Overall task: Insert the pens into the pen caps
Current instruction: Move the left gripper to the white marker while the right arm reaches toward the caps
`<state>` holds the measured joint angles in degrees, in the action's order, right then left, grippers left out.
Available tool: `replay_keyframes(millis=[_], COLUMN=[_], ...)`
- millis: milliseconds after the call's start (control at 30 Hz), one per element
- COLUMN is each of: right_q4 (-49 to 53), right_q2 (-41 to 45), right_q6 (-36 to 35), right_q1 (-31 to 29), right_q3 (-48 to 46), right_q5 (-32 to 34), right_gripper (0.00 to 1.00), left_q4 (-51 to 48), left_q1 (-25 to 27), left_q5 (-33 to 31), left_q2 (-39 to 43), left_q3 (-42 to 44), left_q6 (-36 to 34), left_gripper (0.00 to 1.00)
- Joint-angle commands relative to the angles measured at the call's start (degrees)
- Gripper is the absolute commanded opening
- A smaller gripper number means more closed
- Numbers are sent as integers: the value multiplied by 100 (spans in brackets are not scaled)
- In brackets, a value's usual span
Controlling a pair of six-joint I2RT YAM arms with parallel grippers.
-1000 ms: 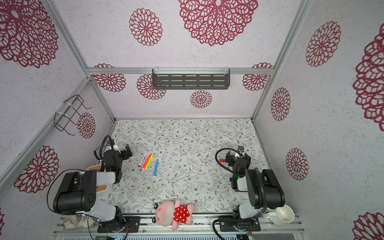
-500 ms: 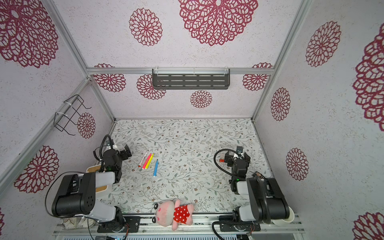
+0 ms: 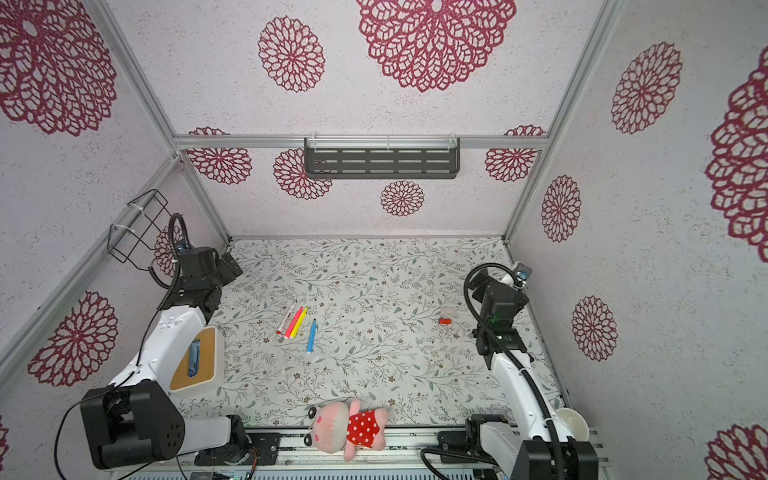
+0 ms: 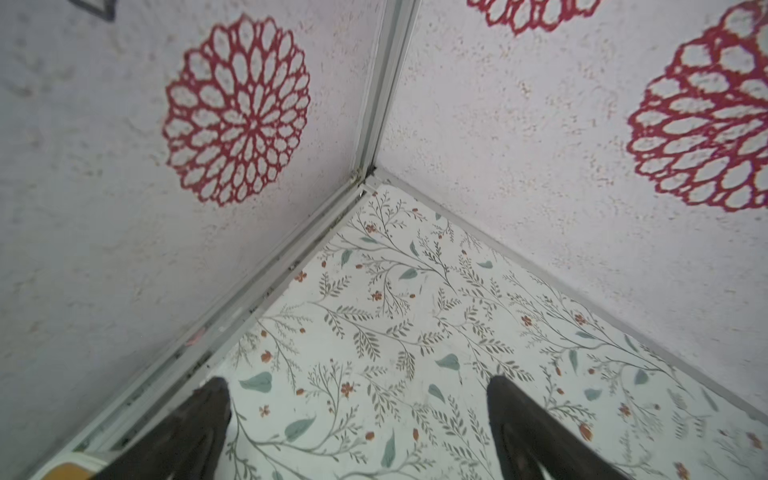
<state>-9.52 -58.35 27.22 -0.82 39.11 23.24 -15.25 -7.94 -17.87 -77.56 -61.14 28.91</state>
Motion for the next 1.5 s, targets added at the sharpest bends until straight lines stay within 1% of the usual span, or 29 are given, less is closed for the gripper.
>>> replay_keyframes(millis=[0,33,67,100,133,233,300,333,433,667,733,833,867,933,1033,1067,1133,1200,1367,1467], right_q4=[1547,1702,1921,2463,3077,3659,3919,4003,4203,4787,4937,5018,5045,5129,5213,5219,5109,5065,5124,4980], right_q2=[-263,-375,-546,-900,-1135,-1483,-1692,-1759,-1821,-1751,-1710,-1596,-1572,-1511,-1302,-1212,-956,-739,-320,-91], right_q6=[937,927,949,956,832,372,82,1,-237,-645,-703,-739,-676,-294,392,434,230,306,551,632], right_q1=[29,17,-5,-34,-213,-314,-446,-545,-812,-1051,-1065,-1076,-1081,-1095,-1097,-1100,-1113,-1113,-1148,-1146], right_q3=[420,559,750,1178,1726,2351,2636,2756,2985,3185,3131,2918,2876,2801,2666,2611,2417,2269,2001,1791], right_q5=[-678,-897,-1166,-1582,-1689,-2469,-2824,-2902,-2962,-3194,-3215,-3326,-3215,-2628,-1897,-1879,-2313,-2534,-2325,-2401], right_gripper=[99,99,99,99,99,99,99,99,99,99,99,99,99,99,99,99,99,99,99,99], left_q4=[-1459,-1540,-1797,-2251,-2620,-2888,-3024,-3097,-3213,-3165,-3023,-2598,-2459,-2207,-1981,-1966,-1980,-1917,-1903,-1919], left_q1=[254,331,516,802,1188,1401,1481,1504,1575,1644,1646,1638,1638,1610,1584,1577,1577,1568,1431,1291], left_q5=[953,980,1100,1320,1392,1689,1825,1937,2137,2030,1967,1927,1922,1877,1990,1989,1974,1948,1727,1762], left_q2=[-134,-143,-205,-343,-491,-628,-768,-844,-1037,-1230,-1327,-1430,-1462,-1575,-1756,-1809,-1909,-1921,-2028,-2233], left_q3=[-404,-473,-672,-980,-1147,-1213,-1189,-1164,-1064,-687,-587,-357,-293,-208,-146,-143,-137,-65,-53,-173], left_q6=[622,609,595,497,295,236,214,221,154,-33,-46,16,27,72,75,68,46,32,-51,-41], left_gripper=[99,99,99,99,99,96,94,92,83,74,70,67,66,64,62,61,59,58,55,53])
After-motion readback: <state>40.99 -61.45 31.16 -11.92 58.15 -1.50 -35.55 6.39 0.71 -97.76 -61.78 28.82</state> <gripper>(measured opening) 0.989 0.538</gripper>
